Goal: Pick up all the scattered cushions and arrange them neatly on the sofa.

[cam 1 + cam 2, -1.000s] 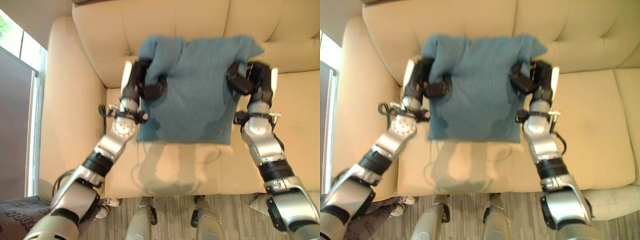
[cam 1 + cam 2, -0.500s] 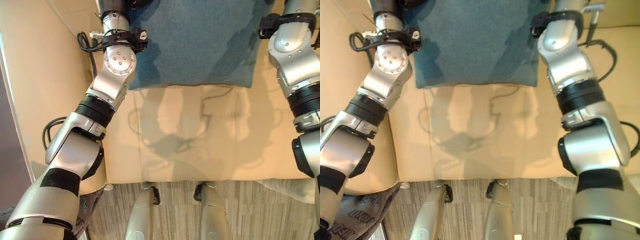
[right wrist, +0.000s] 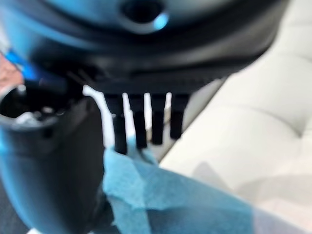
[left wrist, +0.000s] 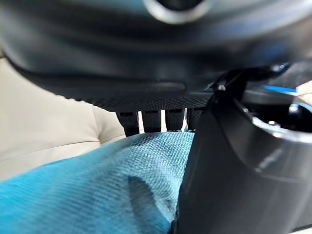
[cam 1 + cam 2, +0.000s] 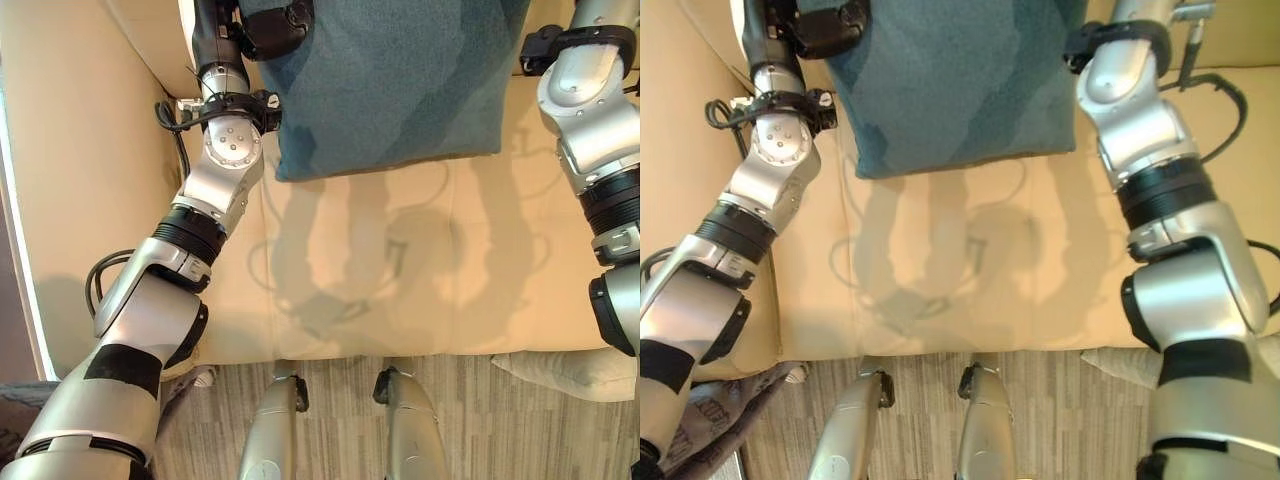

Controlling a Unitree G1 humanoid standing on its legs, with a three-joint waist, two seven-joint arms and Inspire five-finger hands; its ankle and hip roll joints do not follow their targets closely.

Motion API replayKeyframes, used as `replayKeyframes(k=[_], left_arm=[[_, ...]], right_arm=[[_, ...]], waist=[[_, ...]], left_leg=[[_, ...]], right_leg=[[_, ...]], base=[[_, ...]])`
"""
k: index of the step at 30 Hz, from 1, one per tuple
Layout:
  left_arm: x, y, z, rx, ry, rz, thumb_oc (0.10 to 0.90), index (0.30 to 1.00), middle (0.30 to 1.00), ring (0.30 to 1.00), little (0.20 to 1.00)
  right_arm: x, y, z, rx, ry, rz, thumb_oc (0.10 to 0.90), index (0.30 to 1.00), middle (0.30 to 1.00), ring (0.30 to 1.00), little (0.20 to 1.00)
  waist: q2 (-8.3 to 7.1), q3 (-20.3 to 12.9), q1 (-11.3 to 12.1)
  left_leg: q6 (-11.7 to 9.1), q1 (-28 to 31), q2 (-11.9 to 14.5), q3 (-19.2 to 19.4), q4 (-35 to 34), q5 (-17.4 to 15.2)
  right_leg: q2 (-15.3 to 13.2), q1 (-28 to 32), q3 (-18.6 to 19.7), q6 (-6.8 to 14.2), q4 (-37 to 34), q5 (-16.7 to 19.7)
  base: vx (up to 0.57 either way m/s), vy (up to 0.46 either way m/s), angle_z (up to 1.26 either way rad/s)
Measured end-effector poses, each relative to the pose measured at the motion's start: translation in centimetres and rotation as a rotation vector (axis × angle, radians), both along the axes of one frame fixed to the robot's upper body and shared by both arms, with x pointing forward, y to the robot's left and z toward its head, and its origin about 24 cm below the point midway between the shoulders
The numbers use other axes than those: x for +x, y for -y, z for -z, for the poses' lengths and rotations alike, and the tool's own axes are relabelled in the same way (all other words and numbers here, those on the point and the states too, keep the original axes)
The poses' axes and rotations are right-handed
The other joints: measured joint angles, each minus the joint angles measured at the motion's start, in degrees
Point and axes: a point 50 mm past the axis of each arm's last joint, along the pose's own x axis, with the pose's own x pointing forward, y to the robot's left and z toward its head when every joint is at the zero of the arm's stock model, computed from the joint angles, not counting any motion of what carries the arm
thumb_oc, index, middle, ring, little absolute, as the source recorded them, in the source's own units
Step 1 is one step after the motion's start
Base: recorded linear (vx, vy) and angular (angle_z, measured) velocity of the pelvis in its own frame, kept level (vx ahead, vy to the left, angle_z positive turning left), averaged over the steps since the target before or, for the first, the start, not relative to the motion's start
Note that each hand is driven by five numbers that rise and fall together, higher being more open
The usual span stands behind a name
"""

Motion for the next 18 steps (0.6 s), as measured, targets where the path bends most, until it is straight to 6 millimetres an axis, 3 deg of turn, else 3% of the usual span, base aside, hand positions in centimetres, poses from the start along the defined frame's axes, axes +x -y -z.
replayKeyframes(k=[5, 12, 18], left_arm=[[-0.1, -0.4, 0.1, 0.047, -0.008, -0.007, 0.800, 0.900, 0.900, 0.900, 0.900], [-0.7, -1.2, 0.9, 0.095, -0.015, 0.000, 0.800, 0.900, 0.900, 0.900, 0.900], [-1.8, -3.5, 2.9, -0.111, -0.032, 0.081, 0.800, 0.900, 0.900, 0.900, 0.900]], right_arm=[[-0.1, -0.3, 1.9, 0.003, -0.027, -0.069, 0.800, 0.900, 0.900, 0.900, 0.900], [-0.1, 1.3, 6.3, 0.042, -0.122, -0.087, 0.800, 0.900, 0.900, 0.900, 0.900], [-0.4, 3.9, 10.0, 0.124, -0.205, -0.055, 0.800, 0.900, 0.900, 0.900, 0.900]], waist=[[0.01, 0.0, 0.0], [0.05, 0.1, 0.3], [0.04, 0.1, 0.2]], left_leg=[[-0.3, 0.6, 0.5, -0.1, 0.0, 0.2], [-0.2, 2.7, 0.6, -0.2, 0.0, 0.2], [-0.2, 5.0, 0.6, 0.1, 0.0, -0.1]], right_leg=[[0.6, 0.4, 0.1, -0.2, 0.0, 0.1], [0.5, 2.9, -0.1, -0.2, 0.0, 0.1], [0.5, 5.0, 0.0, -0.2, 0.0, 0.1]], base=[[0.00, -0.001, -0.02], [0.00, 0.000, 0.03], [0.01, -0.002, -0.01]])
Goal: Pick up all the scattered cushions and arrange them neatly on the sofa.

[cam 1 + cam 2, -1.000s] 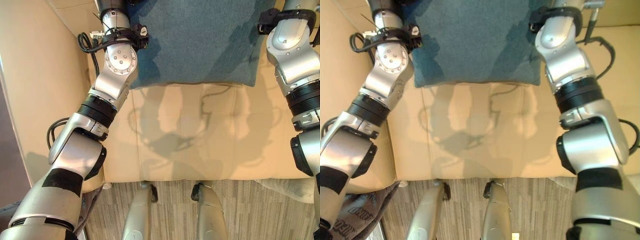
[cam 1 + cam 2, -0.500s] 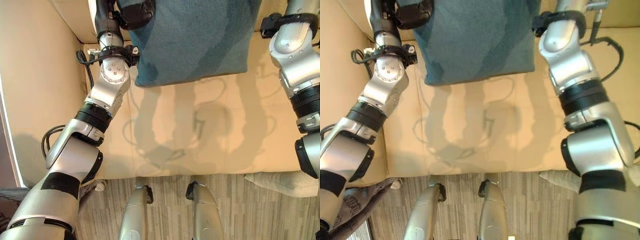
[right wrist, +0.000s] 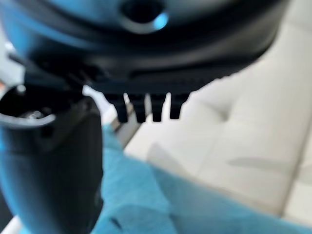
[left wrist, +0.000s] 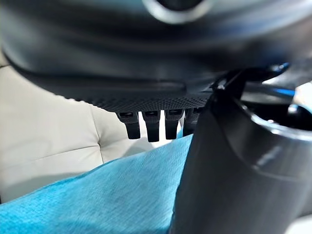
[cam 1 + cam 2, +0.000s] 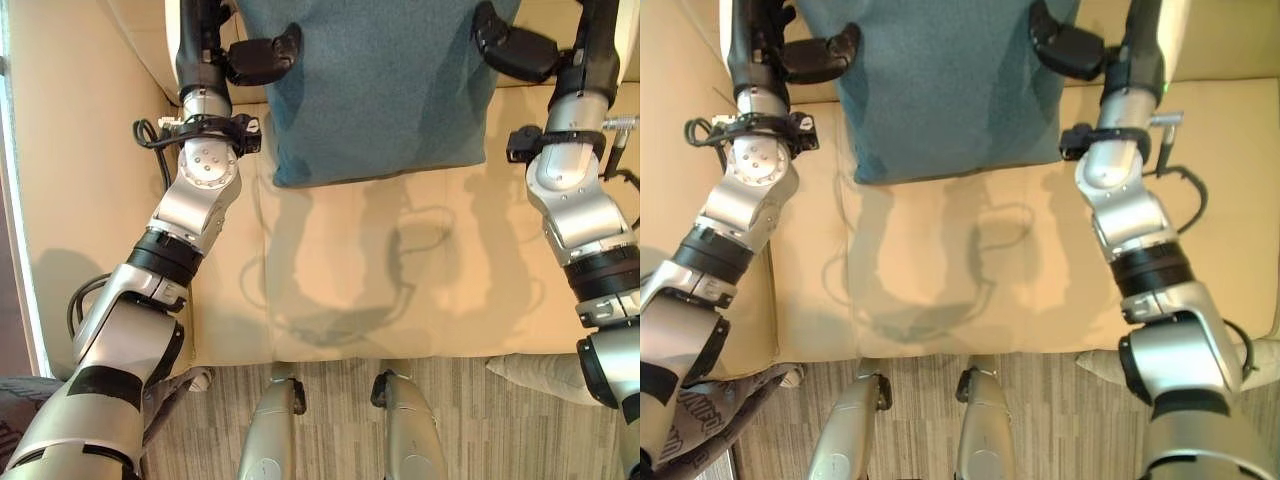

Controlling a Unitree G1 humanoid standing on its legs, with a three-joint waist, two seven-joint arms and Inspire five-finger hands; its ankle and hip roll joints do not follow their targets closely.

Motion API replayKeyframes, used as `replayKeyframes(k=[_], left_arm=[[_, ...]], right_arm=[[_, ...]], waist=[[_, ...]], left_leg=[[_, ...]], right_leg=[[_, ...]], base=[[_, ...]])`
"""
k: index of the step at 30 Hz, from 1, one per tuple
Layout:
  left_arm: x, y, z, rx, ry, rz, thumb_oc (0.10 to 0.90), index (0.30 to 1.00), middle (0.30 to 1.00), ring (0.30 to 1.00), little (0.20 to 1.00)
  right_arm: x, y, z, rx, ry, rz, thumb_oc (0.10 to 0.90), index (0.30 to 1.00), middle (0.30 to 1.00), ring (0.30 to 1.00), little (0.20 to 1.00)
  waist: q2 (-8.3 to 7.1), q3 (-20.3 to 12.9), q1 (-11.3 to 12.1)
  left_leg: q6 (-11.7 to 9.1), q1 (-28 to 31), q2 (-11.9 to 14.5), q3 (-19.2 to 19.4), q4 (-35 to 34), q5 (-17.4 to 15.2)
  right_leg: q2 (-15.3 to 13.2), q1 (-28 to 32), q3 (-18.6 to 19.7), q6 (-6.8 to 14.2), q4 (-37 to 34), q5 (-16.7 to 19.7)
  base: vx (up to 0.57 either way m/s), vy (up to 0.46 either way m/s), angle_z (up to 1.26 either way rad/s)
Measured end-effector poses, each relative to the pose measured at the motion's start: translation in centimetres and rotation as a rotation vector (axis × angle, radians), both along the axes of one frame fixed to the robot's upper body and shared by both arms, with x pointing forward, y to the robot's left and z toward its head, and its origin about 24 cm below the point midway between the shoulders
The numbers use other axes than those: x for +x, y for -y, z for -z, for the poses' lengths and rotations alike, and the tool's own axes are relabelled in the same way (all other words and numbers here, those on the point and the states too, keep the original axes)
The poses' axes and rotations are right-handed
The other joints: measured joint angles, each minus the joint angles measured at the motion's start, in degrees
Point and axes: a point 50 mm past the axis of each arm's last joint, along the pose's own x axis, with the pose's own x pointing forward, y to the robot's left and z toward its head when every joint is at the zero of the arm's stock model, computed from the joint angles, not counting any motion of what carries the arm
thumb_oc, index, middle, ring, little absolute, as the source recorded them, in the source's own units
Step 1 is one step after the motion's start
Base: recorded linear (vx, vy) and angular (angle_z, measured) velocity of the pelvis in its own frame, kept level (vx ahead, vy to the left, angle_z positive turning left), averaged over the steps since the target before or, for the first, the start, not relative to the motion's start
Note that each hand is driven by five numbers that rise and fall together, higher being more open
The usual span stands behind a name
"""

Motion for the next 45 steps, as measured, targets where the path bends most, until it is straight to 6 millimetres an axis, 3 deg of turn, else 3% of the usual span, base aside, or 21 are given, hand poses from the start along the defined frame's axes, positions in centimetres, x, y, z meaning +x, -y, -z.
replayKeyframes(k=[5, 10, 13, 17, 19, 23, 24, 26, 31, 33, 36, 38, 39, 40, 41, 42, 43, 44, 45], left_arm=[[-0.6, -2.7, 5.3, -0.244, -0.106, 0.037, 0.800, 0.900, 0.900, 0.900, 0.900], [-1.1, -3.7, 7.9, -0.269, -0.163, 0.021, 0.800, 0.900, 0.900, 0.900, 0.900], [-2.3, -4.9, 11.7, -0.333, -0.241, -0.013, 0.800, 0.900, 0.900, 0.900, 0.900], [-6.6, -6.7, 20.1, -0.482, -0.414, -0.094, 0.800, 0.900, 0.900, 0.900, 0.900], [-9.3, -7.1, 23.2, -0.522, -0.476, -0.108, 0.800, 0.900, 0.900, 0.900, 0.900], [-15.7, -8.2, 30.7, -0.527, -0.769, -0.216, 0.800, 0.900, 0.900, 0.900, 0.900], [-16.1, -8.4, 31.1, -0.521, -0.790, -0.227, 0.800, 0.900, 0.900, 0.900, 0.900], [-17.9, -8.4, 32.7, -0.529, -0.851, -0.261, 0.800, 0.900, 0.900, 0.900, 0.900], [-21.5, -7.8, 36.1, -0.570, -0.991, -0.302, 0.800, 0.900, 0.900, 0.900, 0.900], [-22.7, -7.4, 37.5, -0.555, -1.070, -0.311, 0.800, 0.900, 0.900, 0.900, 0.900], [-23.2, -6.4, 38.6, -0.547, -1.136, -0.297, 0.800, 0.900, 0.900, 0.900, 0.900], [-23.8, -5.5, 39.5, -0.556, -1.188, -0.287, 0.800, 0.900, 0.900, 0.900, 0.900], [-24.1, -5.0, 40.0, -0.559, -1.222, -0.276, 0.800, 0.900, 0.900, 0.900, 0.900], [-24.8, -4.5, 40.4, -0.565, -1.253, -0.273, 0.800, 0.900, 0.900, 0.900, 0.900], [-24.9, -4.4, 40.7, -0.567, -1.267, -0.271, 0.800, 0.900, 0.900, 0.900, 0.900], [-25.0, -4.3, 40.9, -0.568, -1.283, -0.271, 0.800, 0.900, 0.900, 0.900, 0.900], [-25.4, -4.2, 41.3, -0.561, -1.314, -0.270, 0.800, 0.900, 0.900, 0.900, 0.900], [-26.0, -3.8, 41.6, -0.562, -1.342, -0.272, 0.800, 0.900, 0.900, 0.900, 0.900], [-26.0, -3.6, 41.7, -0.564, -1.344, -0.269, 0.800, 0.900, 0.900, 0.900, 0.900]], right_arm=[[-0.3, 1.3, 5.3, 0.080, -0.127, 0.010, 0.800, 0.900, 0.900, 0.900, 0.900], [-1.1, 2.0, 8.2, 0.130, -0.195, 0.006, 0.800, 0.900, 0.900, 0.900, 0.900], [-2.4, 1.9, 10.9, 0.139, -0.251, -0.028, 0.800, 0.900, 0.900, 0.900, 0.900], [-5.3, 3.6, 15.0, 0.203, -0.337, 0.001, 0.800, 0.900, 0.900, 0.900, 0.900], [-6.9, 4.9, 16.8, 0.256, -0.365, 0.036, 0.800, 0.900, 0.900, 0.900, 0.900], [-11.5, 8.2, 21.9, 0.361, -0.497, 0.176, 0.800, 0.900, 0.900, 0.900, 0.900], [-11.7, 8.4, 22.1, 0.370, -0.504, 0.181, 0.800, 0.900, 0.900, 0.900, 0.900], [-13.7, 9.0, 25.3, 0.436, -0.595, 0.240, 0.800, 0.900, 0.900, 0.900, 0.900], [-17.6, 8.6, 30.9, 0.491, -0.837, 0.271, 0.800, 0.900, 0.900, 0.900, 0.900], [-18.9, 8.4, 32.7, 0.500, -0.931, 0.274, 0.800, 0.900, 0.900, 0.900, 0.900], [-19.7, 8.3, 33.9, 0.525, -0.974, 0.296, 0.800, 0.900, 0.900, 0.900, 0.900], [-19.7, 7.7, 34.4, 0.572, -0.974, 0.293, 0.800, 0.900, 0.900, 0.900, 0.900], [-19.7, 7.4, 34.6, 0.592, -0.971, 0.287, 0.800, 0.900, 0.900, 0.900, 0.900], [-19.6, 7.2, 34.7, 0.602, -0.965, 0.278, 0.800, 0.900, 0.900, 0.900, 0.900], [-19.6, 6.9, 34.8, 0.615, -0.963, 0.273, 0.800, 0.900, 0.900, 0.900, 0.900], [-19.1, 6.4, 34.7, 0.623, -0.949, 0.256, 0.800, 0.900, 0.900, 0.900, 0.900], [-18.7, 6.1, 34.4, 0.622, -0.932, 0.237, 0.800, 0.900, 0.900, 0.900, 0.900], [-18.6, 6.0, 33.9, 0.607, -0.911, 0.225, 0.800, 0.900, 0.900, 0.900, 0.900], [-18.7, 6.1, 33.8, 0.599, -0.909, 0.225, 0.800, 0.900, 0.900, 0.900, 0.900]], waist=[[0.01, 0.0, -0.2], [0.31, 0.1, -0.3], [1.26, 0.0, -0.7], [2.54, -0.1, -0.3], [2.65, -0.1, -0.1], [3.81, -2.2, 0.0], [3.90, -2.2, -0.1], [4.46, -3.0, 0.0], [5.59, -9.2, 0.2], [5.72, -11.5, 0.6], [6.18, -12.5, 1.3], [6.26, -12.5, 1.4], [6.39, -12.6, 1.4], [6.77, -12.9, 1.3], [5.12, -12.4, 1.4], [3.02, -11.9, 1.5], [1.26, -12.1, 1.2], [0.76, -12.1, -0.4], [0.33, -12.2, -1.1]], left_leg=[[0.4, 4.4, 0.0, 0.9, 0.0, -1.0], [0.5, 5.0, 0.0, 1.2, 0.0, -1.1], [0.6, 7.3, 0.0, 1.4, 0.0, -2.0], [0.6, 11.9, 0.3, 2.3, 0.0, -3.7], [0.5, 13.9, 0.4, 2.2, 0.0, -4.4], [0.4, 17.6, 0.6, 1.6, 0.0, -5.9], [0.5, 18.0, 0.6, 1.5, 0.0, -5.9], [0.4, 20.2, 1.0, 0.6, 0.0, -6.2], [0.0, 22.8, 2.3, -1.1, 0.0, -6.9], [-1.0, 21.9, 3.3, -2.4, 0.0, -6.3], [-2.2, 18.3, 4.6, -4.2, 0.0, -4.1], [-1.2, 15.7, 5.3, -3.9, 0.0, -1.3], [-0.2, 15.3, 5.7, -2.9, -0.2, -1.6], [-0.6, 14.7, 6.7, -1.0, 0.2, -5.3], [-1.7, 14.2, 6.1, -0.3, 1.9, -7.9], [-0.9, 12.2, 4.3, -0.4, 10.6, -9.2], [0.2, 11.4, 1.2, -0.3, 21.0, -13.3], [-1.5, 12.1, -1.7, -3.1, 31.0, -18.3], [-1.8, 14.3, -2.1, -3.4, 32.2, -20.0]], right_leg=[[0.0, 3.7, 0.8, 0.0, 0.0, -1.0], [0.0, 4.0, 1.4, 0.0, 0.0, -1.2], [0.0, 6.2, 1.5, 0.3, 0.0, -1.6], [0.0, 10.2, 1.6, 0.6, 0.0, -2.8], [0.0, 12.3, 1.6, 0.9, 0.0, -3.6], [0.0, 16.5, 1.2, 1.6, 0.0, -5.4], [0.1, 17.0, 1.1, 1.5, 0.0, -5.5], [0.4, 19.9, -0.1, 1.6, 0.0, -6.4], [1.7, 23.6, -1.7, 1.6, 0.1, -8.5], [2.9, 23.6, -2.8, 1.3, 0.1, -9.6], [4.8, 21.3, -4.7, 0.3, 0.4, -9.7], [5.0, 19.1, -6.3, -1.5, 2.1, -10.6], [5.7, 18.6, -7.1, -1.9, 3.2, -11.0], [6.0, 18.2, -8.0, -2.7, 4.3, -11.4], [4.6, 17.7, -7.9, -3.2, 4.3, -11.7], [2.4, 17.3, -7.8, -4.6, 4.2, -10.6], [-0.1, 17.5, -7.7, -4.4, 3.9, -8.9], [-1.7, 18.8, -7.5, -3.3, 3.8, -8.4], [-2.1, 19.1, -7.2, -3.0, 4.0, -8.5]], base=[[0.02, -0.007, -0.09], [0.03, -0.003, -0.04], [0.06, -0.014, -0.05], [0.08, -0.038, -0.09], [0.07, -0.086, 0.04], [0.04, -0.146, 0.08], [0.04, -0.173, 0.12], [0.01, -0.154, 0.18], [-0.12, -0.249, 0.15], [-0.34, -0.134, 0.30], [-0.42, -0.136, 0.39], [-0.29, -0.167, 0.44], [-0.27, -0.093, 0.37], [-0.22, -0.023, 0.27], [-0.25, 0.034, 0.07], [-0.30, 0.143, -0.13], [-0.39, 0.201, -0.12], [-0.23, 0.166, -0.06], [-0.20, 0.135, 0.09]])
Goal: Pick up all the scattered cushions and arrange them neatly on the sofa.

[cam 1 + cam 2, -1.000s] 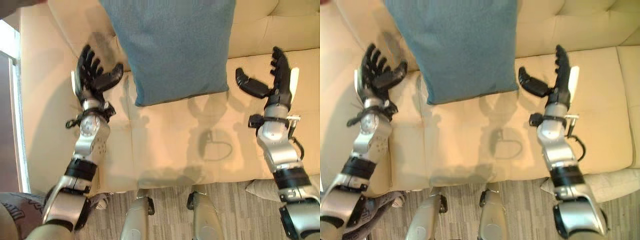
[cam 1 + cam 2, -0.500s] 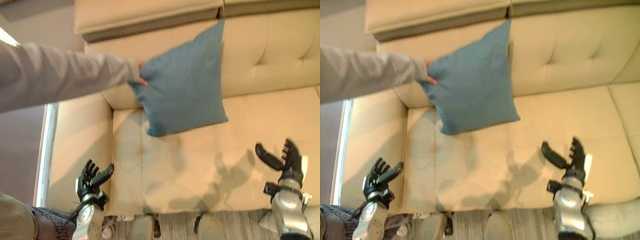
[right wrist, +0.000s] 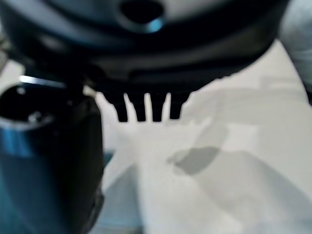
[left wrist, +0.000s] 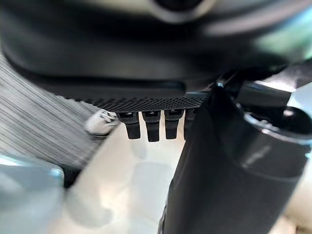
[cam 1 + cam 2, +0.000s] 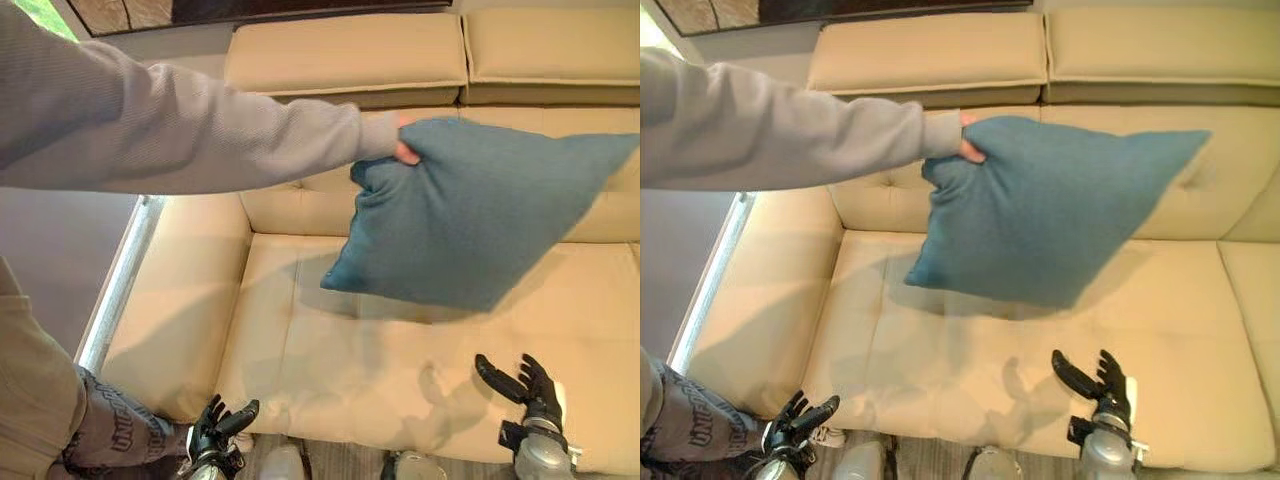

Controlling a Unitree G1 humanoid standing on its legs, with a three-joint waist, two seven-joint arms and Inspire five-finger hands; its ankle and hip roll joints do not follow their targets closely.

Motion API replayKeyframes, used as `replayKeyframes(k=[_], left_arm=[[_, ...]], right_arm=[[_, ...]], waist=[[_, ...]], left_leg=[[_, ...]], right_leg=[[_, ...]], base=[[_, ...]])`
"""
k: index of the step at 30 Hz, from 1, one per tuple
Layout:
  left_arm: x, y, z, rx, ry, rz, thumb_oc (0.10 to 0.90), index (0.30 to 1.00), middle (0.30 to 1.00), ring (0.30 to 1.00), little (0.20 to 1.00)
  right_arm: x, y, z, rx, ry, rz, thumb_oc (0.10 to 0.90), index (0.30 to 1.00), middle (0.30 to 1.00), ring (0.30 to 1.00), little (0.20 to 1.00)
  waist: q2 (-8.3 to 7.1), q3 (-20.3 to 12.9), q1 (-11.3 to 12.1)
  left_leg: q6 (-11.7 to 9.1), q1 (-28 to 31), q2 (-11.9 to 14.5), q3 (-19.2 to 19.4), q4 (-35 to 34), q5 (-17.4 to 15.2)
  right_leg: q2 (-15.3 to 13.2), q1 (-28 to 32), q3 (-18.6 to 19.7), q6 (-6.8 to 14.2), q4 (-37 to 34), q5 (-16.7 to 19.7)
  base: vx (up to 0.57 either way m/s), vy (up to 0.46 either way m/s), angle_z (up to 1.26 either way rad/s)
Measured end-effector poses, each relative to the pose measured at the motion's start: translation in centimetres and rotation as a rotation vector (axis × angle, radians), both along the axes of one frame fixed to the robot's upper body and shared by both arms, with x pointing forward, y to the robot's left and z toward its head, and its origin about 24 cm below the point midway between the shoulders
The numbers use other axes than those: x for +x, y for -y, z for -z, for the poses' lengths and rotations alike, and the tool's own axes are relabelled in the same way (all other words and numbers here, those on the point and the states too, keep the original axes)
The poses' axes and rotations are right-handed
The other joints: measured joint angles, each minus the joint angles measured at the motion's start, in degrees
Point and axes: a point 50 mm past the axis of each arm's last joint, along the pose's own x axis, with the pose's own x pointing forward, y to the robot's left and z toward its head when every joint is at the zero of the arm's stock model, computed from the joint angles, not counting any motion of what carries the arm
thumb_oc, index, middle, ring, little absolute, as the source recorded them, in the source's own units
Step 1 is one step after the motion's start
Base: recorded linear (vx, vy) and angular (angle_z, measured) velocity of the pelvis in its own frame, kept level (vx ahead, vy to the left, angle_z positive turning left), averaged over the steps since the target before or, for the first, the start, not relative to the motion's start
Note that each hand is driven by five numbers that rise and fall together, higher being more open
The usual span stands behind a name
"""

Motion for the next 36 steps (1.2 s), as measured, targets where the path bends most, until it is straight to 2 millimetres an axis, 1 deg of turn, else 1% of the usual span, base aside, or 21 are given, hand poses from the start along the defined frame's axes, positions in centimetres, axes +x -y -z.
replayKeyframes(k=[2, 3, 4, 5, 6, 8, 10, 11, 13, 14, 15, 17, 18, 20, 22, 23, 24, 26, 29, 32, 36], left_arm=[[0.5, 0.4, -0.2, -0.003, 0.017, 0.024, 0.800, 0.900, 0.900, 0.900, 0.900], [2.4, 0.4, -1.1, 0.022, 0.072, 0.063, 0.800, 0.900, 0.900, 0.900, 0.900], [3.7, 0.4, -2.0, 0.063, 0.111, 0.115, 0.800, 0.900, 0.900, 0.900, 0.900], [4.5, 0.5, -2.4, 0.080, 0.135, 0.145, 0.800, 0.900, 0.900, 0.900, 0.900], [5.8, 0.5, -3.2, 0.111, 0.171, 0.187, 0.800, 0.900, 0.900, 0.900, 0.900], [6.3, 0.7, -3.4, 0.139, 0.183, 0.231, 0.800, 0.900, 0.900, 0.900, 0.900], [6.3, 0.6, -3.5, 0.159, 0.182, 0.249, 0.800, 0.900, 0.900, 0.900, 0.900], [6.1, 0.3, -3.5, 0.184, 0.173, 0.262, 0.800, 0.900, 0.900, 0.900, 0.900], [5.9, -0.1, -3.4, 0.206, 0.158, 0.271, 0.800, 0.900, 0.900, 0.900, 0.900], [5.7, -0.1, -2.8, 0.212, 0.120, 0.277, 0.800, 0.900, 0.900, 0.900, 0.900], [4.8, 0.2, -2.1, 0.199, 0.079, 0.282, 0.800, 0.900, 0.900, 0.900, 0.900], [3.8, -0.1, -1.3, 0.195, 0.015, 0.280, 0.800, 0.900, 0.900, 0.900, 0.900], [3.0, -0.2, -1.1, 0.195, -0.006, 0.274, 0.800, 0.900, 0.900, 0.900, 0.900], [2.0, -0.5, -0.7, 0.193, -0.042, 0.267, 0.800, 0.900, 0.900, 0.900, 0.900], [1.4, -0.9, -0.5, 0.200, -0.067, 0.264, 0.800, 0.900, 0.900, 0.900, 0.900], [1.3, -1.3, -0.6, 0.210, -0.069, 0.263, 0.800, 0.900, 0.900, 0.900, 0.900], [1.1, -1.5, -0.5, 0.214, -0.077, 0.263, 0.800, 0.900, 0.900, 0.900, 0.900], [1.1, -0.6, -0.3, 0.190, -0.077, 0.270, 0.800, 0.900, 0.900, 0.900, 0.900], [1.3, 1.4, -0.1, 0.149, -0.067, 0.305, 0.800, 0.900, 0.900, 0.900, 0.900], [2.1, 2.6, -0.3, 0.136, -0.040, 0.342, 0.800, 0.900, 0.900, 0.900, 0.900], [3.1, 2.9, -0.8, 0.135, -0.004, 0.344, 0.800, 0.900, 0.900, 0.900, 0.900]], right_arm=[[0.0, 0.3, -0.4, -0.024, 0.008, -0.001, 0.800, 0.900, 0.900, 0.900, 0.900], [-0.3, 0.2, 0.1, -0.016, -0.006, 0.012, 0.800, 0.900, 0.900, 0.900, 0.900], [-0.4, 0.2, 0.5, -0.012, -0.023, 0.031, 0.800, 0.900, 0.900, 0.900, 0.900], [-0.6, 0.2, 0.8, -0.008, -0.040, 0.038, 0.800, 0.900, 0.900, 0.900, 0.900], [-0.6, -0.5, 1.8, 0.029, -0.070, 0.052, 0.800, 0.900, 0.900, 0.900, 0.900], [-0.8, -2.2, 2.8, 0.065, -0.107, 0.018, 0.800, 0.900, 0.900, 0.900, 0.900], [-2.0, -3.3, 4.0, 0.092, -0.154, 0.002, 0.800, 0.900, 0.900, 0.900, 0.900], [-2.4, -4.4, 4.7, 0.125, -0.174, -0.005, 0.800, 0.900, 0.900, 0.900, 0.900], [-1.9, -5.7, 5.1, 0.148, -0.185, -0.041, 0.800, 0.900, 0.900, 0.900, 0.900], [-1.7, -6.3, 5.4, 0.158, -0.201, -0.064, 0.800, 0.900, 0.900, 0.900, 0.900], [-2.7, -6.5, 5.9, 0.174, -0.233, -0.059, 0.800, 0.900, 0.900, 0.900, 0.900], [-2.9, -6.6, 6.3, 0.181, -0.254, -0.049, 0.800, 0.900, 0.900, 0.900, 0.900], [-2.6, -6.7, 6.3, 0.180, -0.250, -0.059, 0.800, 0.900, 0.900, 0.900, 0.900], [-1.9, -7.0, 6.0, 0.184, -0.233, -0.075, 0.800, 0.900, 0.900, 0.900, 0.900], [-1.0, -7.5, 5.7, 0.182, -0.216, -0.114, 0.800, 0.900, 0.900, 0.900, 0.900], [-0.7, -7.8, 5.7, 0.187, -0.208, -0.122, 0.800, 0.900, 0.900, 0.900, 0.900], [0.0, -8.2, 5.3, 0.186, -0.190, -0.145, 0.800, 0.900, 0.900, 0.900, 0.900], [1.1, -7.9, 4.5, 0.159, -0.160, -0.174, 0.800, 0.900, 0.900, 0.900, 0.900], [0.4, -6.2, 4.0, 0.101, -0.166, -0.176, 0.800, 0.900, 0.900, 0.900, 0.900], [-0.9, -4.8, 4.2, 0.062, -0.200, -0.136, 0.800, 0.900, 0.900, 0.900, 0.900], [-1.5, -4.6, 4.5, 0.053, -0.216, -0.115, 0.800, 0.900, 0.900, 0.900, 0.900]], waist=[[2.25, -1.4, -0.9], [1.10, -2.1, -2.1], [1.06, -2.1, -2.3], [0.72, -2.0, -2.5], [-1.74, -1.7, -2.0], [-3.03, -1.4, -2.7], [-4.24, -1.3, -3.4], [-5.31, -1.1, -3.8], [-5.33, -0.9, -3.4], [-4.08, 0.4, -3.1], [-2.51, 0.7, -2.3], [-2.34, 0.4, -0.3], [-1.87, 0.1, 0.8], [-1.79, -0.2, 3.0], [-2.31, -1.3, 5.3], [-3.31, -2.0, 6.0], [-4.20, -2.5, 6.0], [-2.91, -3.3, 5.3], [-0.85, -5.2, 4.4], [-0.45, -6.4, 3.2], [-0.47, -6.3, 1.6]], left_leg=[[0.5, 4.5, -0.2, -1.4, -5.2, -2.4], [1.4, 5.5, -1.6, -2.1, -10.1, -2.9], [3.7, 6.2, -1.7, -1.9, -14.6, -3.4], [4.4, 6.6, -2.3, -1.9, -16.1, -3.5], [5.4, 6.4, -4.9, -1.3, -16.6, -2.0], [6.6, 7.4, -7.0, -0.7, -17.8, -1.5], [7.3, 7.9, -8.1, 0.2, -17.8, -1.1], [7.6, 7.0, -9.2, 1.5, -16.6, -0.9], [8.3, 5.6, -7.9, 2.9, -15.9, -0.9], [10.0, 5.9, -6.0, 4.7, -16.6, -0.5], [9.8, 7.5, -4.3, 4.7, -19.1, 1.4], [10.5, 7.6, -2.6, 8.5, -20.9, 3.5], [10.2, 7.6, -1.9, 9.9, -21.3, 3.8], [9.7, 7.6, -0.6, 12.7, -21.4, 4.0], [8.0, 6.7, 0.8, 15.1, -22.1, 5.3], [7.9, 6.2, 0.5, 15.5, -22.3, 5.2], [5.8, 5.7, 0.6, 15.8, -23.1, 7.0], [4.7, 5.3, 2.0, 16.1, -24.2, 8.5], [6.1, 5.7, 4.5, 13.0, -25.1, 10.1], [5.3, 5.6, 6.1, 12.0, -25.1, 10.9], [5.2, 5.4, 7.3, 11.2, -25.7, 12.5]], right_leg=[[0.6, -1.1, 1.3, 2.7, 2.5, -1.6], [-0.2, -3.5, 3.5, 2.6, 3.7, -0.1], [-1.0, -5.3, 3.4, 3.9, 5.1, 0.2], [-1.4, -6.4, 3.7, 4.1, 5.8, 0.7], [-3.6, -8.2, 5.2, 4.6, 6.9, 1.4], [-5.6, -8.6, 7.2, 6.5, 7.2, 2.3], [-6.4, -7.8, 7.1, 6.7, 5.1, 5.1], [-6.2, -7.5, 7.3, 5.3, 2.4, 9.0], [-4.9, -8.4, 8.5, 7.4, -0.6, 15.1], [-3.7, -10.0, 9.8, 8.3, 7.9, 7.2], [-1.3, -11.2, 10.3, 6.3, 23.3, -5.8], [-0.7, -9.9, 9.7, 5.3, 34.6, -13.5], [-0.9, -8.1, 9.0, 5.4, 35.2, -14.9], [-2.1, -3.8, 8.5, 6.5, 32.5, -16.7], [-3.4, 1.4, 7.3, 9.4, 26.9, -18.1], [-3.7, 2.7, 7.0, 8.5, 23.7, -15.5], [-2.7, 4.6, 6.3, 8.1, 17.3, -17.3], [0.3, 6.8, 6.3, 6.8, 9.7, -16.6], [3.8, 7.9, 7.3, 4.9, 6.4, -14.8], [5.7, 8.6, 7.3, 3.9, 4.5, -14.2], [7.4, 8.9, 7.5, 3.0, 2.5, -13.2]], base=[[-0.32, 0.193, 0.11], [-0.60, 0.350, 0.32], [-0.48, 0.277, 0.33], [-0.47, 0.265, 0.04], [-0.31, 0.145, -0.26], [-0.41, 0.173, -0.26], [-0.61, 0.142, -0.19], [-0.68, 0.114, -0.53], [-0.38, 0.084, -0.62], [-0.41, 0.073, -0.60], [-0.39, 0.024, -0.52], [-0.33, -0.039, -0.51], [-0.16, -0.111, -0.84], [-0.17, -0.149, -0.82], [-0.18, -0.175, -0.79], [-0.11, -0.223, -0.69], [-0.06, -0.235, -0.60], [-0.05, -0.247, -0.43], [-0.05, -0.237, -0.26], [-0.05, -0.245, -0.03], [-0.03, -0.193, -0.07]])
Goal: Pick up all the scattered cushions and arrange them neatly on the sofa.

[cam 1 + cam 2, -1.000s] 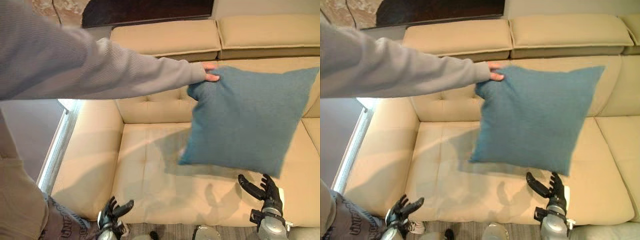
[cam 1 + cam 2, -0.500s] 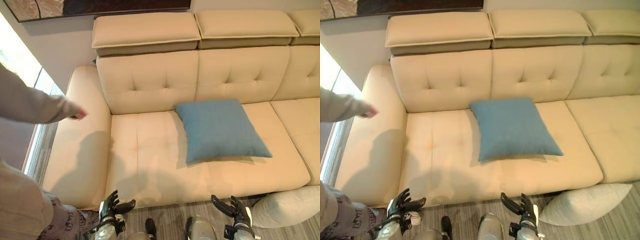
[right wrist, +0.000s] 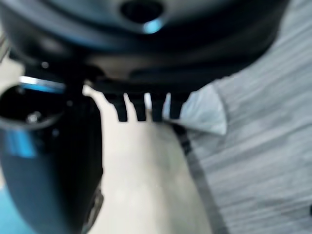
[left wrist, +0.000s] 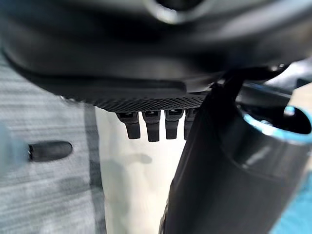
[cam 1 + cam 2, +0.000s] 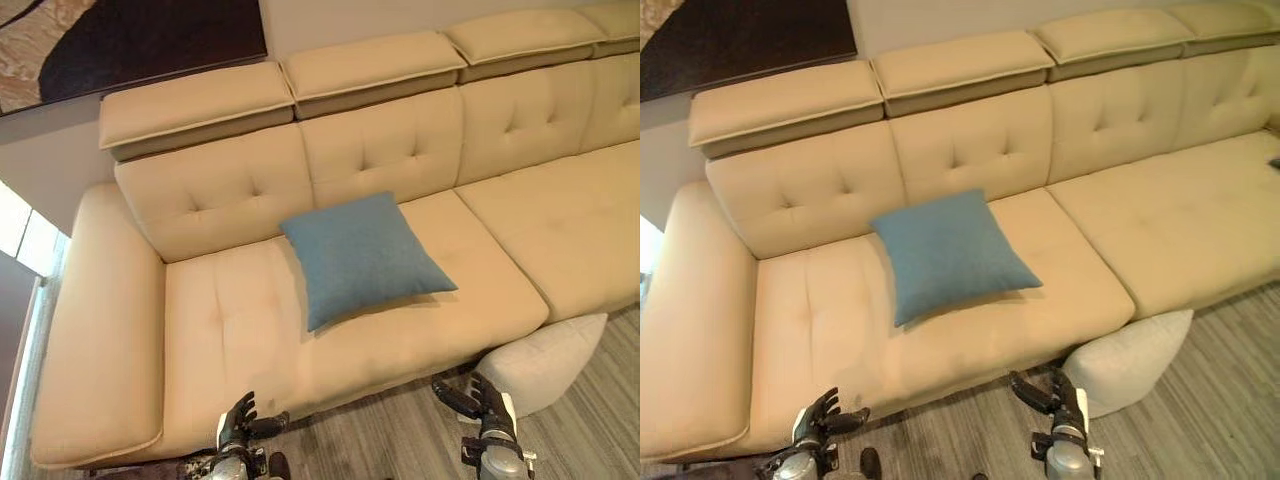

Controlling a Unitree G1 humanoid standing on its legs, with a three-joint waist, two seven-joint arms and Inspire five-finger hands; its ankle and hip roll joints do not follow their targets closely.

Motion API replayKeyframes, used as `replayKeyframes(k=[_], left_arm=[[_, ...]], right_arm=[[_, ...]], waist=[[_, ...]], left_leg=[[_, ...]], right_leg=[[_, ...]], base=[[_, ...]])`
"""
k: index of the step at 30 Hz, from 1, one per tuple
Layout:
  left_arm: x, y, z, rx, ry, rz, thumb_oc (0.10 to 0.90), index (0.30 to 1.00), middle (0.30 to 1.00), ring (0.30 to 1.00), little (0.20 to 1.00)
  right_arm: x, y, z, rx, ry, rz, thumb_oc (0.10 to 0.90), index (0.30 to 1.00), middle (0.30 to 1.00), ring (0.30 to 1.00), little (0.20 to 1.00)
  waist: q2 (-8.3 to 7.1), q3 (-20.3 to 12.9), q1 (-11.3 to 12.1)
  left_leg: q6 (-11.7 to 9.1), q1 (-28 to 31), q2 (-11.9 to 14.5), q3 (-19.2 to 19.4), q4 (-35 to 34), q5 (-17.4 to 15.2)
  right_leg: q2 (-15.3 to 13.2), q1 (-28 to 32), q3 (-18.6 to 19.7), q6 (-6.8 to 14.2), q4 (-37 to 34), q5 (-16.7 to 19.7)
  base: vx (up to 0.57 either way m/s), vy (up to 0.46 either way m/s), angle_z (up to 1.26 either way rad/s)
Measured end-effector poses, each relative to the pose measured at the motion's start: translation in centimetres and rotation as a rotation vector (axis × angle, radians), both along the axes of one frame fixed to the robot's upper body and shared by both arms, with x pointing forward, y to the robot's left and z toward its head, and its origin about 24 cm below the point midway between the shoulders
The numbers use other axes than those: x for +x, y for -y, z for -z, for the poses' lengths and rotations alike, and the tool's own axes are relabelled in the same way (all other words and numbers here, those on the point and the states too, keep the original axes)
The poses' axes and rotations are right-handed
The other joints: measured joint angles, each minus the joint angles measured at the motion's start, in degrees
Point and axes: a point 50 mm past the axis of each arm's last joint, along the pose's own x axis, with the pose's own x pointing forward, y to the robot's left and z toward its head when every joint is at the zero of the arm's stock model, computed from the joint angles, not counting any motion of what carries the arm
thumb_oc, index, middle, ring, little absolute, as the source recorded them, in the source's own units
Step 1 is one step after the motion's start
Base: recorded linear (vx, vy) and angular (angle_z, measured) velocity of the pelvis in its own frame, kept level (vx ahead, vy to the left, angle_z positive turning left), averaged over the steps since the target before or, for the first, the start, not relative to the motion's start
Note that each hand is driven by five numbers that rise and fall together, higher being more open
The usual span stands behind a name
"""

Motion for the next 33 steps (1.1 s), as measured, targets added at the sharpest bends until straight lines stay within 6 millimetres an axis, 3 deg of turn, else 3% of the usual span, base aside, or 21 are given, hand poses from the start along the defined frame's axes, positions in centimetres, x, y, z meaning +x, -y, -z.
replayKeyframes(k=[5, 6, 7, 8, 9, 10, 13, 14, 16, 17, 19, 20, 21, 22, 24, 26, 27, 29, 31, 32, 33], left_arm=[[0.1, 0.2, -0.2, 0.008, 0.010, 0.006, 0.800, 0.900, 0.900, 0.900, 0.900], [-0.1, 0.3, -0.1, 0.010, 0.004, 0.014, 0.800, 0.900, 0.900, 0.900, 0.900], [0.5, 0.5, -0.4, 0.013, 0.020, 0.040, 0.800, 0.900, 0.900, 0.900, 0.900], [0.5, 0.5, -0.4, 0.013, 0.020, 0.040, 0.800, 0.900, 0.900, 0.900, 0.900], [0.8, 1.5, -0.7, -0.005, 0.042, 0.075, 0.800, 0.900, 0.900, 0.900, 0.900], [0.3, 1.6, -0.5, -0.005, 0.025, 0.077, 0.800, 0.900, 0.900, 0.900, 0.900], [-0.4, 0.8, -0.1, 0.012, -0.007, 0.043, 0.800, 0.900, 0.900, 0.900, 0.900], [-1.3, 0.1, 0.2, 0.024, -0.031, 0.008, 0.800, 0.900, 0.900, 0.900, 0.900], [-1.4, -1.4, 0.0, 0.060, -0.031, -0.038, 0.800, 0.900, 0.900, 0.900, 0.900], [-1.2, -1.9, -0.1, 0.074, -0.026, -0.045, 0.800, 0.900, 0.900, 0.900, 0.900], [-0.1, -2.2, -0.3, 0.083, -0.014, -0.047, 0.800, 0.900, 0.900, 0.900, 0.900], [0.3, -2.2, -0.4, 0.086, -0.006, -0.041, 0.800, 0.900, 0.900, 0.900, 0.900], [0.6, -2.1, -0.5, 0.085, -0.001, -0.033, 0.800, 0.900, 0.900, 0.900, 0.900], [1.1, -1.8, -0.7, 0.082, 0.014, -0.019, 0.800, 0.900, 0.900, 0.900, 0.900], [2.4, -1.2, -1.2, 0.084, 0.049, 0.021, 0.800, 0.900, 0.900, 0.900, 0.900], [3.0, -0.9, -1.5, 0.080, 0.064, 0.023, 0.800, 0.900, 0.900, 0.900, 0.900], [3.2, -0.9, -1.5, 0.087, 0.068, 0.030, 0.800, 0.900, 0.900, 0.900, 0.900], [2.8, -1.1, -1.3, 0.102, 0.050, 0.018, 0.800, 0.900, 0.900, 0.900, 0.900], [2.1, -1.1, -1.0, 0.114, 0.028, 0.014, 0.800, 0.900, 0.900, 0.900, 0.900], [1.7, -1.0, -0.8, 0.120, 0.014, 0.015, 0.800, 0.900, 0.900, 0.900, 0.900], [1.2, -0.3, -0.5, 0.108, 0.001, 0.021, 0.800, 0.900, 0.900, 0.900, 0.900]], right_arm=[[-0.1, -0.3, 0.1, 0.007, 0.000, 0.004, 0.800, 0.900, 0.900, 0.900, 0.900], [-0.1, -0.4, 0.1, 0.009, 0.003, 0.009, 0.800, 0.900, 0.900, 0.900, 0.900], [-0.4, -0.4, 0.3, 0.016, 0.002, 0.043, 0.800, 0.900, 0.900, 0.900, 0.900], [-0.4, -0.4, 0.3, 0.016, 0.002, 0.043, 0.800, 0.900, 0.900, 0.900, 0.900], [0.2, 0.0, -0.1, -0.002, 0.020, 0.079, 0.800, 0.900, 0.900, 0.900, 0.900], [0.9, 0.0, -0.2, -0.006, 0.032, 0.077, 0.800, 0.900, 0.900, 0.900, 0.900], [2.0, -0.6, -0.6, -0.009, 0.048, 0.037, 0.800, 0.900, 0.900, 0.900, 0.900], [2.1, -1.3, -0.5, -0.010, 0.038, -0.006, 0.800, 0.900, 0.900, 0.900, 0.900], [1.7, -2.5, -0.3, -0.013, 0.036, -0.064, 0.800, 0.900, 0.900, 0.900, 0.900], [1.7, -2.8, -0.3, -0.006, 0.038, -0.065, 0.800, 0.900, 0.900, 0.900, 0.900], [1.6, -3.0, -0.4, -0.002, 0.041, -0.062, 0.800, 0.900, 0.900, 0.900, 0.900], [1.5, -3.2, -0.3, 0.006, 0.043, -0.059, 0.800, 0.900, 0.900, 0.900, 0.900], [1.4, -3.2, -0.3, 0.010, 0.041, -0.054, 0.800, 0.900, 0.900, 0.900, 0.900], [1.4, -3.3, -0.2, 0.016, 0.040, -0.058, 0.800, 0.900, 0.900, 0.900, 0.900], [1.6, -3.3, -0.5, 0.022, 0.055, -0.051, 0.800, 0.900, 0.900, 0.900, 0.900], [2.1, -3.3, -0.7, 0.024, 0.070, -0.049, 0.800, 0.900, 0.900, 0.900, 0.900], [2.1, -3.3, -0.7, 0.026, 0.071, -0.046, 0.800, 0.900, 0.900, 0.900, 0.900], [1.9, -3.5, -0.6, 0.040, 0.077, 0.007, 0.800, 0.900, 0.900, 0.900, 0.900], [1.1, -3.5, -0.2, 0.057, 0.070, 0.082, 0.800, 0.900, 0.900, 0.900, 0.900], [0.5, -3.2, 0.1, 0.052, 0.052, 0.121, 0.800, 0.900, 0.900, 0.900, 0.900], [-0.4, -2.2, 0.4, 0.025, 0.024, 0.159, 0.800, 0.900, 0.900, 0.900, 0.900]], waist=[[-0.17, 1.8, -0.4], [-0.54, 2.6, -0.4], [-1.79, 3.7, -0.5], [-1.79, 3.7, -0.5], [-2.50, 5.4, 1.5], [-1.56, 6.3, 2.6], [2.39, 6.3, 5.1], [2.58, 6.1, 6.3], [1.17, 6.4, 6.1], [0.88, 6.5, 6.2], [0.34, 6.8, 4.4], [-0.01, 6.9, 3.5], [-0.03, 6.9, 3.1], [0.28, 6.9, 2.3], [1.49, 7.1, 1.4], [2.12, 7.3, 0.3], [2.30, 7.2, -0.2], [2.27, 6.9, -1.9], [1.42, 6.4, -2.6], [0.71, 6.0, -2.5], [2.12, 5.2, -2.6]], left_leg=[[0.6, -0.4, 1.2, -1.7, 4.3, 1.8], [0.0, -2.2, 1.1, -2.7, 7.8, 1.7], [-2.9, -8.5, -0.1, -3.7, 16.0, -1.2], [-2.9, -8.5, -0.1, -3.7, 16.0, -1.2], [-2.8, -11.9, -7.3, -3.1, 12.0, -4.0], [-2.3, -13.0, -10.5, -0.5, 8.1, -3.6], [-2.4, -12.2, -12.3, -1.5, 1.3, -3.7], [-0.2, -9.7, -13.4, -6.1, 0.1, -2.7], [3.0, -7.3, -14.1, -5.5, 0.8, -2.0], [6.9, -6.2, -14.0, -4.7, 0.9, 0.0], [8.1, -3.6, -14.9, -6.7, 0.5, -1.2], [8.5, -2.0, -15.5, -7.7, 0.5, -1.6], [8.4, -1.0, -15.7, -7.9, 0.1, -1.6], [8.3, 0.7, -15.8, -9.2, -0.3, -2.1], [7.5, 1.7, -15.6, -12.0, -0.1, -2.7], [7.2, 2.3, -15.7, -13.8, -0.1, -2.9], [5.9, 3.1, -15.5, -15.6, -0.2, -3.8], [5.8, 4.0, -15.4, -17.3, -0.2, -4.3], [4.6, 5.0, -15.9, -18.8, -0.1, -5.1], [3.5, 5.6, -16.0, -19.9, -0.2, -5.8], [2.8, 5.3, -14.5, -20.6, 0.0, -6.4]], right_leg=[[0.9, 2.4, 1.3, -1.6, -2.6, 1.2], [1.1, 2.9, 1.2, -2.2, -3.1, 1.1], [0.5, 4.1, 0.5, -3.3, -4.6, 1.1], [0.5, 4.1, 0.5, -3.3, -4.6, 1.1], [-2.2, 3.0, 1.7, -4.1, -4.8, 0.9], [-1.7, 3.1, 3.0, -4.3, -5.8, 1.4], [1.5, 3.7, 7.7, -4.0, -6.4, 0.7], [1.7, 3.7, 10.9, -3.3, -4.8, -1.0], [1.0, 2.9, 9.1, 0.8, 4.4, -4.7], [0.0, 0.2, 6.3, 3.0, 13.0, -7.6], [-3.8, -7.8, 2.8, 5.2, 34.2, -8.8], [-5.9, -9.9, 1.5, 5.0, 41.0, -8.6], [-6.8, -10.3, 0.8, 4.7, 42.6, -8.6], [-8.2, -11.0, -0.9, 4.0, 42.1, -8.9], [-9.8, -11.7, -2.1, 1.1, 31.7, -9.3], [-10.8, -12.7, -0.1, 2.0, 24.7, -7.8], [-10.7, -13.7, 3.7, 2.6, 20.2, -5.9], [-10.3, -14.1, 10.1, 3.6, 13.5, -0.7], [-10.3, -13.5, 12.0, 3.2, 8.6, 4.2], [-10.2, -12.0, 12.3, 4.6, 6.6, 7.4], [-9.1, -11.2, 11.3, 5.1, 6.1, 8.0]], base=[[0.02, -0.189, -0.12], [0.16, -0.188, 0.27], [0.23, -0.085, 0.40], [0.21, -0.052, 0.17], [0.22, -0.024, -0.38], [0.10, 0.005, -0.63], [0.39, 0.029, -1.11], [0.29, 0.022, -1.36], [0.21, 0.056, -0.81], [0.19, 0.099, 0.02], [0.21, 0.069, 0.33], [0.15, -0.009, 0.50], [0.20, -0.129, 0.52], [0.19, -0.164, 0.49], [0.24, -0.203, 0.66], [0.22, -0.197, 0.64], [0.22, -0.205, 0.61], [0.18, -0.161, 0.62], [0.15, -0.193, 0.49], [0.20, -0.275, 0.52], [0.16, -0.221, 0.39]])
